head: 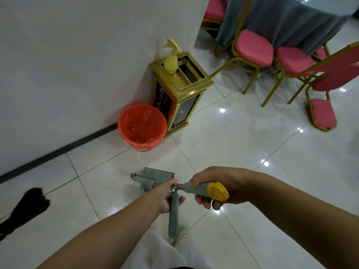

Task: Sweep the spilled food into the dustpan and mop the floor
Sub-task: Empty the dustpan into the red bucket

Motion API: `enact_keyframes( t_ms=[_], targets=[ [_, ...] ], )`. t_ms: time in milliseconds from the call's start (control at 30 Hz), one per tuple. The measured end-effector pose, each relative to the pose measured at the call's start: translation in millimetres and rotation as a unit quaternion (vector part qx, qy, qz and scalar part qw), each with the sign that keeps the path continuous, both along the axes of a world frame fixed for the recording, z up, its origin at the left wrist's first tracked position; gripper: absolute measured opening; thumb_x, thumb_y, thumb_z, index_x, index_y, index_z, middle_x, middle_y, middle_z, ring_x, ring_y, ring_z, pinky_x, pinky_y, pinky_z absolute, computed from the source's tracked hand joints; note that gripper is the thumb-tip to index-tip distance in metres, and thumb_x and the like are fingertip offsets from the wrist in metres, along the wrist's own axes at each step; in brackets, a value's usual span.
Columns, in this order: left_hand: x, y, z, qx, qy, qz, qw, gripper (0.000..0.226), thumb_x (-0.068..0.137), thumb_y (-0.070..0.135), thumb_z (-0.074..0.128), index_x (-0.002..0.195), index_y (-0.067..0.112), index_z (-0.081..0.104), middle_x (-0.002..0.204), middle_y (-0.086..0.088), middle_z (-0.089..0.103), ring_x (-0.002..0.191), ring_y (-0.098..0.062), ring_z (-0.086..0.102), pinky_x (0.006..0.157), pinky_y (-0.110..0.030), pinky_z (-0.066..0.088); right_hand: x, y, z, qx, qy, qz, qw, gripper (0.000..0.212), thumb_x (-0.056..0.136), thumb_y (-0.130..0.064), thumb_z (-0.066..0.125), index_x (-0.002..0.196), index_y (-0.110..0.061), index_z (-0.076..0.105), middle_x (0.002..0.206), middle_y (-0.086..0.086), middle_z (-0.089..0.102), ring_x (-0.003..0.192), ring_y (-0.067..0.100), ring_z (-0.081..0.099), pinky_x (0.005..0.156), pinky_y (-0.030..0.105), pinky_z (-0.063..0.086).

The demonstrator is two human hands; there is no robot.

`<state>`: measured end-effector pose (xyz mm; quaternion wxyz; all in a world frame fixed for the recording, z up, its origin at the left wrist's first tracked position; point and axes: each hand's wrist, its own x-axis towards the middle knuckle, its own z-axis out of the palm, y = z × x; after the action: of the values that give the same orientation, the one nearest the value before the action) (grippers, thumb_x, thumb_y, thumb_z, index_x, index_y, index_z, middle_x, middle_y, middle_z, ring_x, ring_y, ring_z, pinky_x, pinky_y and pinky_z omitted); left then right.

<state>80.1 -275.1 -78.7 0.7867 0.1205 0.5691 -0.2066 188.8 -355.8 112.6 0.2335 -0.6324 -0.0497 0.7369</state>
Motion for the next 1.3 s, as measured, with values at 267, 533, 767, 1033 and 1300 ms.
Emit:
enact_keyframes(
  t_ms=[267,533,767,1033,1300],
  targets=[
    [47.8,-20.7,4.8,-0.006,-0.035,0.033,0.999,0.017,0.089,0.016,0.057,0.102,0.003,0.058,0.108,-0.016,0.057,0.067,-0.027,0.060,0.053,-0.033,0.054,37.9,-15.9,0.8,0.104,-0.031,-0.035,0.993,0.058,0.080,-0.038,0.056,0.121,0.003,0.055,0.078,0.012,0.062,0.062,0.017,0.057,0.050,0.023,0.044],
    [123.4,-50.8,17.8,-0.001,-0.060,0.125,0.990,0.016,0.095,0.010,0.050,0.106,0.000,0.053,0.113,-0.018,0.051,0.074,-0.029,0.057,0.048,-0.035,0.058,113.3,-32.3,-8.1,0.137,-0.157,0.016,0.978,0.024,0.097,-0.016,0.049,0.109,-0.006,0.067,0.067,0.007,0.063,0.052,0.013,0.054,0.046,0.021,0.046],
    [183.5,-74.6,21.8,0.045,-0.079,0.172,0.981,0.042,0.099,0.027,0.049,0.129,-0.003,0.049,0.132,-0.023,0.052,0.105,-0.036,0.061,0.056,-0.034,0.058,173.4,-47.0,-29.6,0.187,-0.288,-0.009,0.939,0.028,0.096,-0.018,0.052,0.085,-0.038,0.069,0.086,-0.011,0.066,0.077,0.011,0.062,0.063,0.019,0.055],
    [213.9,-92.6,18.1,0.073,-0.095,0.124,0.985,0.039,0.101,0.029,0.036,0.129,0.006,0.049,0.130,-0.021,0.056,0.086,-0.030,0.063,0.069,-0.040,0.052,200.5,-53.9,-34.2,0.275,-0.248,-0.039,0.928,0.029,0.090,-0.024,0.051,0.073,-0.029,0.074,0.081,-0.014,0.071,0.080,-0.001,0.063,0.070,0.015,0.048],
    [220.7,-93.3,38.3,0.105,-0.067,0.040,0.991,0.058,0.098,0.050,0.024,0.124,0.009,0.056,0.120,-0.015,0.064,0.109,-0.030,0.059,0.088,-0.048,0.042,229.7,-49.8,-54.2,0.239,-0.259,-0.046,0.935,0.040,0.090,-0.016,0.051,0.063,-0.031,0.077,0.069,-0.015,0.072,0.063,-0.008,0.066,0.052,0.000,0.044]
  ],
)
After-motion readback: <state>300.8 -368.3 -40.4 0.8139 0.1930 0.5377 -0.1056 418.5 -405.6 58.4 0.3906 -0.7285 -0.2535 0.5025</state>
